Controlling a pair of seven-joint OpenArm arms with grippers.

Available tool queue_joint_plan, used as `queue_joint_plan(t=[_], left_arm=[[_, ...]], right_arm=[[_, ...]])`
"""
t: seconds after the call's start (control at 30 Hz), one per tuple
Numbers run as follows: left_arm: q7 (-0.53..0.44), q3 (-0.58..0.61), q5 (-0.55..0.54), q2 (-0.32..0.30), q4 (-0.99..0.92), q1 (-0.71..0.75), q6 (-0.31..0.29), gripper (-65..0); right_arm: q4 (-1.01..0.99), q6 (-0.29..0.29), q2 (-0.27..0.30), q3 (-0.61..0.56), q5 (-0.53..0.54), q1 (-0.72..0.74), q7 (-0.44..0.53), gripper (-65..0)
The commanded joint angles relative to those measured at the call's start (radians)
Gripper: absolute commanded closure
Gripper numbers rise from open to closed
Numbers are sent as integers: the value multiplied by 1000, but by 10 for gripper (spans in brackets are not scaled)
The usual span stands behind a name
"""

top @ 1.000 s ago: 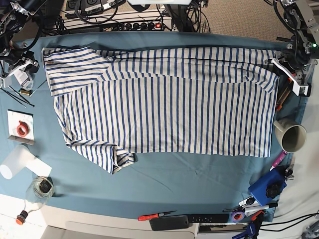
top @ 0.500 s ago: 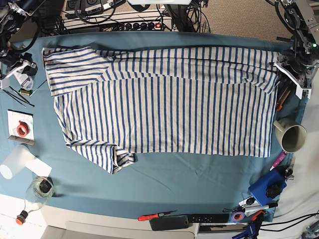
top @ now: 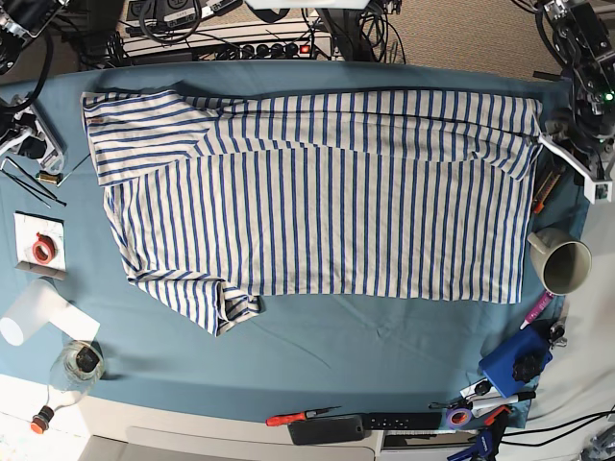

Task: Fold the T-shirt properly
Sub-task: 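Release the shirt edge and raise both grippers away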

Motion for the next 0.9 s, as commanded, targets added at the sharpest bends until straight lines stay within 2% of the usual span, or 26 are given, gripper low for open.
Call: queue_joint_plan(t=[0.0, 0.1, 0.23, 0.37, 0.63, 0.73, 0.87], left_arm=[[-16, -6, -37, -16, 19, -17, -2, -250], [-19, -6, -95, -16, 19, -37, -37, -250], [-30, -6, -100, -16, 19, -37, -53, -250], [-35, -6, -101, -16, 19, -38, -53, -250], [-60, -6, -101, -16, 19, -37, -53, -250], [-94, -6, -101, -16, 19, -37, -53, -250], [-94, -6, -101, -16, 19, -38, -53, -250]], right_arm=[[18, -3, 33, 8, 17, 14, 17, -112], [18, -3, 34, 8, 25, 35, 17, -112], [17, 23, 34, 8, 12, 35, 17, -122], [17, 30, 34, 8, -22, 30, 17, -232], [18, 12, 41, 9, 10, 32, 17, -236], [18, 13, 69, 9, 32, 34, 17, -236], [18, 13, 124, 9, 31, 34, 17, -236]])
